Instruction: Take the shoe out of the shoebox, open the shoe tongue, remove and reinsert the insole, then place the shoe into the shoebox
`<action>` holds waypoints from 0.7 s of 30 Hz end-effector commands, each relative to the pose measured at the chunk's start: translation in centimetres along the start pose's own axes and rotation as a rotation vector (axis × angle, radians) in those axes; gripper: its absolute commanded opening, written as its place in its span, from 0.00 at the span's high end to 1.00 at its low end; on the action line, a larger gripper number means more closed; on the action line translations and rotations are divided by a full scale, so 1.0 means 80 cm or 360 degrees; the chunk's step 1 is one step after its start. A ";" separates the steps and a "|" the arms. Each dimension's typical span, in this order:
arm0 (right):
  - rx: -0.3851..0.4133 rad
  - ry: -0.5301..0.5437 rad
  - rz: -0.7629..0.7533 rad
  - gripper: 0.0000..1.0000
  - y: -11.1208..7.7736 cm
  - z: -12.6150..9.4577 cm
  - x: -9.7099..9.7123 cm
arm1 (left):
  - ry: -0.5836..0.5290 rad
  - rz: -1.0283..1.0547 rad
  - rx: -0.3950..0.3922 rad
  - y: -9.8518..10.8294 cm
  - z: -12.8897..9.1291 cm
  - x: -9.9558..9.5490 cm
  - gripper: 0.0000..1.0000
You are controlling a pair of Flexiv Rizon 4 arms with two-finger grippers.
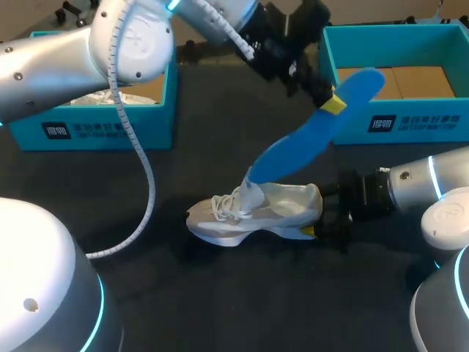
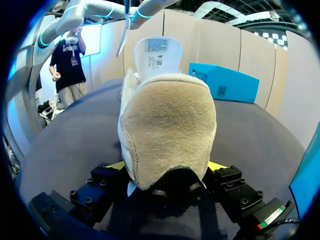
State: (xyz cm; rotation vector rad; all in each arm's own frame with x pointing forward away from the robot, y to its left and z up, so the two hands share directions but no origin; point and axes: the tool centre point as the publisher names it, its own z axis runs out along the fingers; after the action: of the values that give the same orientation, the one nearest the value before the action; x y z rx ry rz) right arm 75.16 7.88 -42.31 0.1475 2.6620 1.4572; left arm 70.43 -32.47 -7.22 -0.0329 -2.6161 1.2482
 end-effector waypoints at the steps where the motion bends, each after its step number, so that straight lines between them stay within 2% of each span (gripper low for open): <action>1: 0.0003 -0.0005 0.0000 1.00 -0.001 0.003 0.000 | 0.0037 -0.0065 0.0102 0.000 -0.009 0.008 1.00; 9: 0.0003 -0.0005 0.0000 1.00 -0.001 0.003 0.000 | 0.0161 -0.0168 0.0285 -0.017 -0.024 0.022 1.00; 11: 0.0003 -0.0005 0.0000 1.00 -0.001 0.003 0.000 | 0.0186 -0.0228 0.0389 -0.020 -0.031 0.024 1.00; 21: 0.0003 -0.0005 0.0000 1.00 -0.001 0.003 0.000 | 0.0283 -0.0437 0.0750 -0.022 -0.060 0.028 1.00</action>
State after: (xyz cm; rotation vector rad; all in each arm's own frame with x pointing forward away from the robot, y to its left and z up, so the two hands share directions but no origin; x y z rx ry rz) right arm 75.16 7.88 -42.31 0.1476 2.6620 1.4572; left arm 70.04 -30.80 -1.89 0.2370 -2.1452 1.4959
